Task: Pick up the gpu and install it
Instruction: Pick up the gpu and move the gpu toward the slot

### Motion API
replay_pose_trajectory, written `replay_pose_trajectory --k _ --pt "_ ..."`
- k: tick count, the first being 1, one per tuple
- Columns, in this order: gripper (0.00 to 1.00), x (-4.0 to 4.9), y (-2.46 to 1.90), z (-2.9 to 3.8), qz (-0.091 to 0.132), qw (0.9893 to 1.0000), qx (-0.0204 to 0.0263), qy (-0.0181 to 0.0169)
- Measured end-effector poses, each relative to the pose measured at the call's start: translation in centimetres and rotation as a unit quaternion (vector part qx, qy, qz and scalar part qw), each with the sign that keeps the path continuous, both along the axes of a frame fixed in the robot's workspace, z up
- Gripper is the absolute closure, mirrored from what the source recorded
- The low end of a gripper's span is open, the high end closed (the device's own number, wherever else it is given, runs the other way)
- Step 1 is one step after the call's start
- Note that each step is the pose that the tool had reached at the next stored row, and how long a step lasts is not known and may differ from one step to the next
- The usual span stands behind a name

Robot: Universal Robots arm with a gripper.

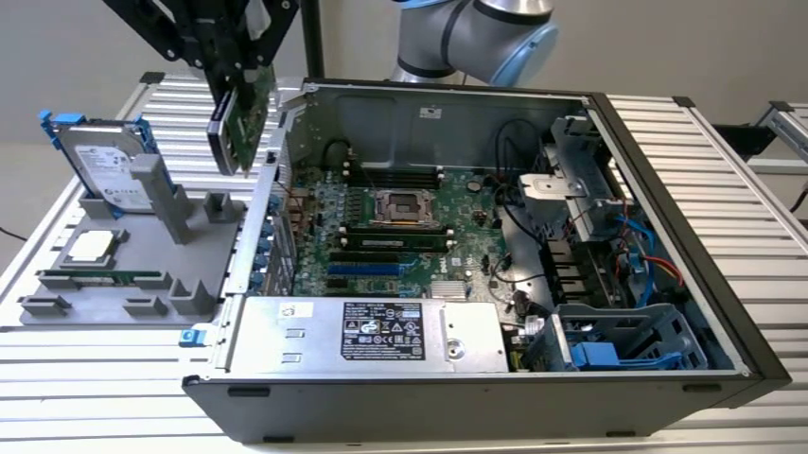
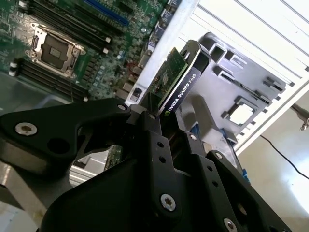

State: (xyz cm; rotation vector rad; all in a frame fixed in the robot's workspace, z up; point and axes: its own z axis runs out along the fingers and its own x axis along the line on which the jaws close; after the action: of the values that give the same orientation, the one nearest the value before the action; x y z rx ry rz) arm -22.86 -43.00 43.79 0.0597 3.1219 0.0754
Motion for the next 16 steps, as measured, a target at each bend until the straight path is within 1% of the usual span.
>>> replay_pose_trajectory --k 9,16 --pt "1.00 1.67 0.00 0.00 0.000 1.0000 0.0000 0.0000" --pt "1.00 3.20 0.00 -0.01 0.000 1.0000 0.0000 0.0001"
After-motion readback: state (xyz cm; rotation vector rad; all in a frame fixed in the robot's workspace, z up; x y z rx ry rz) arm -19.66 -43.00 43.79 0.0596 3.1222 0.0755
